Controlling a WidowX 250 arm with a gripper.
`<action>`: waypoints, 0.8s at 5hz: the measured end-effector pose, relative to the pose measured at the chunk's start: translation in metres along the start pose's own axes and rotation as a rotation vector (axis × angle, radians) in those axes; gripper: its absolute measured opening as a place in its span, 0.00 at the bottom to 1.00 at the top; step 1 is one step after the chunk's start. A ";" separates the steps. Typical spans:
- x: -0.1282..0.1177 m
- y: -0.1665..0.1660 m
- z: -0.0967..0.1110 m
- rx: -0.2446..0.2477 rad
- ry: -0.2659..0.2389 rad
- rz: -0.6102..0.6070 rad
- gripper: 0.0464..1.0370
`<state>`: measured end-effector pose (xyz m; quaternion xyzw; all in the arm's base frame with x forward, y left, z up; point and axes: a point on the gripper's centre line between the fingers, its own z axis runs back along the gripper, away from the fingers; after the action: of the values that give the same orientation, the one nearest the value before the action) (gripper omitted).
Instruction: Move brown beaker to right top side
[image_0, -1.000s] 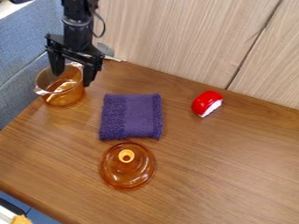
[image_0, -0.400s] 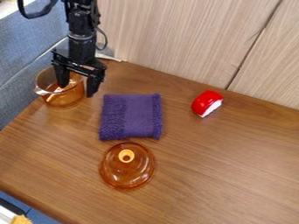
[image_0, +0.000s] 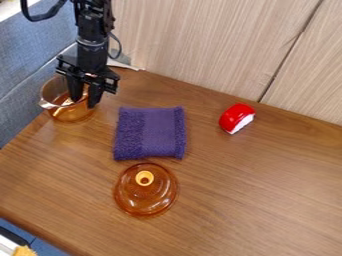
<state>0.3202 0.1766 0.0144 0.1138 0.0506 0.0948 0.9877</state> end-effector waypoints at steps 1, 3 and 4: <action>0.001 -0.003 0.000 0.010 -0.004 0.002 0.10; -0.001 -0.007 0.000 0.037 0.010 0.004 0.02; -0.005 -0.007 0.002 0.084 0.035 0.016 0.02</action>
<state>0.3170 0.1686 0.0153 0.1537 0.0711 0.1026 0.9802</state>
